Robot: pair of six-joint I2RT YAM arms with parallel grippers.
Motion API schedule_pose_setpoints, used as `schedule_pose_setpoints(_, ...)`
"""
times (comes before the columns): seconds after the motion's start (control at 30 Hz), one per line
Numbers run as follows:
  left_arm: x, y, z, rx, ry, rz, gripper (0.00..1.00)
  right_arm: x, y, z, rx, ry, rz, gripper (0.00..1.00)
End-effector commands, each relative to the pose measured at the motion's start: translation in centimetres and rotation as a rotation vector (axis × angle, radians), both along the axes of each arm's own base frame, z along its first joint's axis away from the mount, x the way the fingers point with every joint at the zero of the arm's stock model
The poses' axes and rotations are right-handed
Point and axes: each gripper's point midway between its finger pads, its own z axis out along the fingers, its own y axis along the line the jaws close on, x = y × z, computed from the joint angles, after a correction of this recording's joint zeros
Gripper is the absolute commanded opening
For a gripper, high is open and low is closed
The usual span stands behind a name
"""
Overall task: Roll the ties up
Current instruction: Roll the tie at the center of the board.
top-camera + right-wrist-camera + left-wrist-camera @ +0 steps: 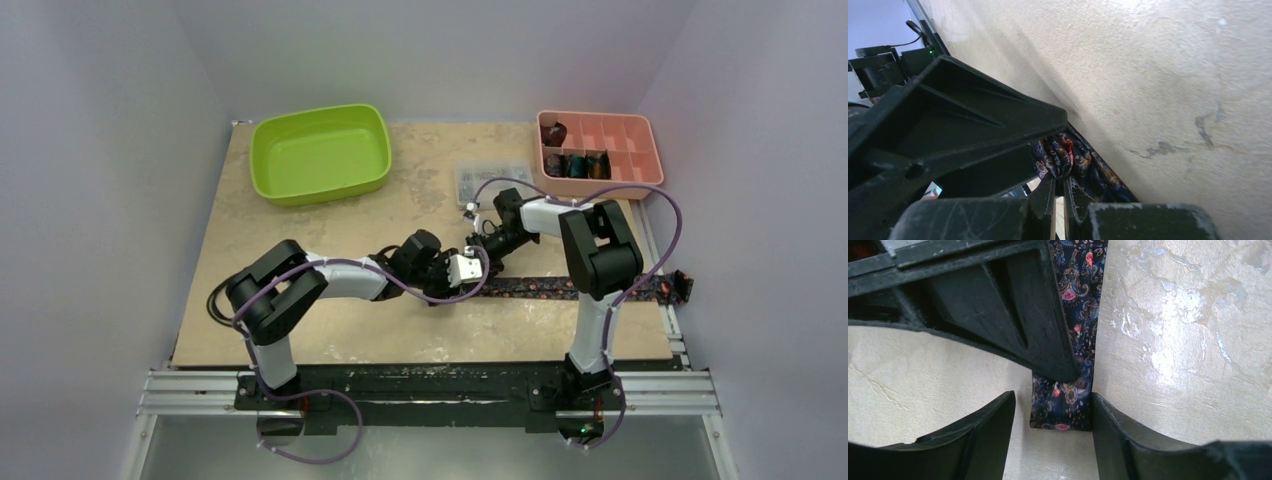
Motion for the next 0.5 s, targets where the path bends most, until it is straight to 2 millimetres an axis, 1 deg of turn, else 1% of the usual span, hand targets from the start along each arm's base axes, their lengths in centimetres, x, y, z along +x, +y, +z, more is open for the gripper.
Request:
schedule_pose_setpoints(0.0, -2.4, 4.1, -4.5, 0.143, 0.101, 0.002, 0.59, -0.3, -1.8, -1.5, -0.075, -0.006, 0.017, 0.00)
schedule_pose_setpoints(0.17, -1.9, 3.0, -2.8, 0.008, 0.090, -0.024, 0.65, -0.7, -2.5, -2.5, -0.095, 0.027, 0.016, 0.00)
schedule_pose_setpoints(0.27, -2.2, 2.2, -2.2, -0.066, 0.077, -0.065, 0.68, -0.7, -2.8, -2.6, -0.076, 0.045, 0.009, 0.00)
schedule_pose_setpoints(0.47, -1.8, 0.0, -1.0, -0.174, 0.074, -0.092, 0.72, -0.8, -2.4, -2.7, -0.023, 0.059, 0.027, 0.00)
